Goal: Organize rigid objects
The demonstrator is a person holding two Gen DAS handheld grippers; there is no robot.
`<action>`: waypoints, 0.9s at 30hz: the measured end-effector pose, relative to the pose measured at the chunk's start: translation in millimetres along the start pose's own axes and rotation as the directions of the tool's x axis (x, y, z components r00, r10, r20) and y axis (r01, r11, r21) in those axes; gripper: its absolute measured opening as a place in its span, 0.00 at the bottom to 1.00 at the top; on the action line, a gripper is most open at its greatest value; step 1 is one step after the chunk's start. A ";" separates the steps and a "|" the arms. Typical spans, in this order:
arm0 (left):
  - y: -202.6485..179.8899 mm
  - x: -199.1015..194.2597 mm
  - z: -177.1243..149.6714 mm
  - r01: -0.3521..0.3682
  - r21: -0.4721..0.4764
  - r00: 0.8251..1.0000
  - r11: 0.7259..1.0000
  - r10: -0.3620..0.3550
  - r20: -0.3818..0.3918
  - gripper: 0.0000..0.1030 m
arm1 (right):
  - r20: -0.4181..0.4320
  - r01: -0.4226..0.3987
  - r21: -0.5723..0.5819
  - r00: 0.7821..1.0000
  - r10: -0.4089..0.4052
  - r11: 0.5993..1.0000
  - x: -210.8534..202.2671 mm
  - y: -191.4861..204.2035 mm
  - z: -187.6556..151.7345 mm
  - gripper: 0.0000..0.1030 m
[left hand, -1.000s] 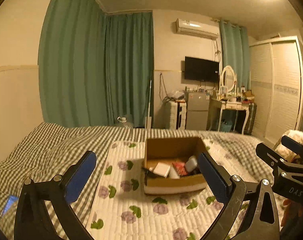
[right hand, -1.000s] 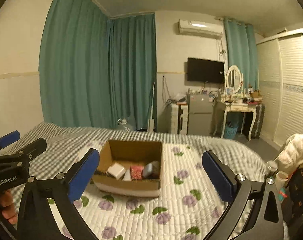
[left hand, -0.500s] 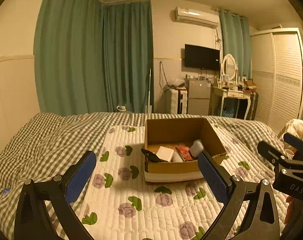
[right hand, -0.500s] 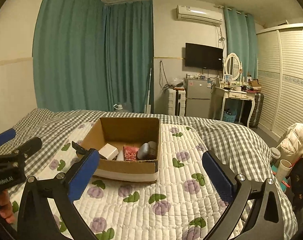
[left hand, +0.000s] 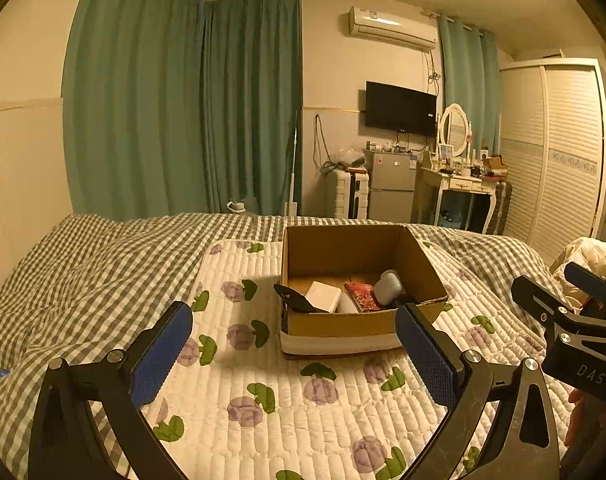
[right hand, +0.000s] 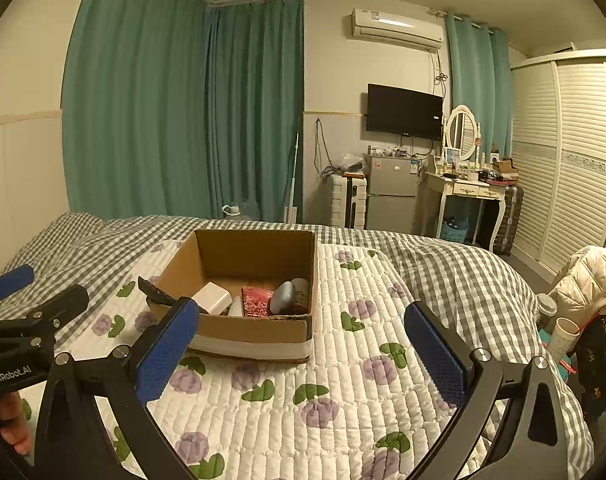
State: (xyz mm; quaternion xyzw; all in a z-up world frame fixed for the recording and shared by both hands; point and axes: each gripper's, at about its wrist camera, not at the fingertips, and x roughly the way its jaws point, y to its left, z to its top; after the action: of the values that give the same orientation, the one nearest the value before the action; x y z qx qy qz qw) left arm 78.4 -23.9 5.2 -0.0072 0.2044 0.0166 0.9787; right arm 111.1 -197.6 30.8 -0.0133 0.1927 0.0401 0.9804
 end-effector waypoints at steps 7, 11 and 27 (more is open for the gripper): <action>1.9 1.6 1.0 -0.002 -0.007 1.000 1.000 0.002 -0.009 1.00 | 0.006 -0.003 -0.006 1.000 0.003 1.000 -0.8 2.1 0.0 1.00; 4.9 4.0 -1.8 0.006 -0.017 1.000 1.000 -0.006 -0.027 1.00 | 0.001 -0.003 -0.005 1.000 0.003 1.000 0.2 1.8 -0.9 1.00; 3.8 1.5 -3.3 0.006 0.002 1.000 1.000 -0.006 -0.023 1.00 | -0.003 0.002 -0.011 1.000 -0.002 1.000 1.8 1.5 -3.3 1.00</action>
State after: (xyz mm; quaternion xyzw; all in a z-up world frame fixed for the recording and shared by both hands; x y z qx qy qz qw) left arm 78.2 -20.1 1.5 -0.0068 0.2158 0.0131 0.9763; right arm 111.3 -196.1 27.2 -0.0190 0.1938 0.0403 0.9800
